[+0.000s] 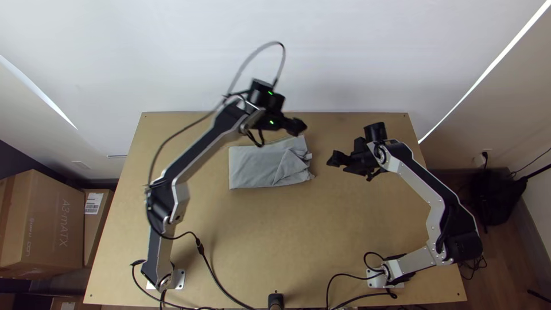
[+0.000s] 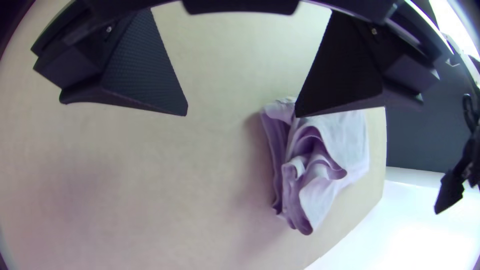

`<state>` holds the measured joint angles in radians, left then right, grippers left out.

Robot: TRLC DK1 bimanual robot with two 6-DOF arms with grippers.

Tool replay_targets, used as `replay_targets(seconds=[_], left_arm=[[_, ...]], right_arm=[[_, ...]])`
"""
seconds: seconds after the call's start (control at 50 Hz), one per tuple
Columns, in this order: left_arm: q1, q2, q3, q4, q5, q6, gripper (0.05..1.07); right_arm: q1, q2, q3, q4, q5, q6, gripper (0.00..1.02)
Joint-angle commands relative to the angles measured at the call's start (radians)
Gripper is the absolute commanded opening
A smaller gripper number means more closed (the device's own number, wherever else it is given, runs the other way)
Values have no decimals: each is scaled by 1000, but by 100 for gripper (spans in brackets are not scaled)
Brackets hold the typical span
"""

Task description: Fold the t-shirt

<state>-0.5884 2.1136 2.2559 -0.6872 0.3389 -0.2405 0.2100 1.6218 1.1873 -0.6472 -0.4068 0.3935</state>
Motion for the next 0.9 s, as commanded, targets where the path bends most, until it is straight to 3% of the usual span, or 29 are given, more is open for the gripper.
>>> replay_targets(seconds=[0.0,0.2,0.34,0.6,0.7,0.88], left_arm=[[56,-110,-1,-20,0,-23,103],[174,-185,-45,-106,0,-16,103],[249,-264,-88,-123,-3,-20,103],[352,-376,-183,-140,-5,-16,103],[389,-417,-234,-140,-5,-8,103],[446,-469,-312,-124,-5,-2,103]], right_arm=[[43,49,77,6,14,27,99],[135,108,187,27,43,19,99],[206,187,308,58,163,21,99],[333,372,525,63,448,19,99],[388,424,568,63,577,-12,99],[439,471,581,34,617,-30,99]])
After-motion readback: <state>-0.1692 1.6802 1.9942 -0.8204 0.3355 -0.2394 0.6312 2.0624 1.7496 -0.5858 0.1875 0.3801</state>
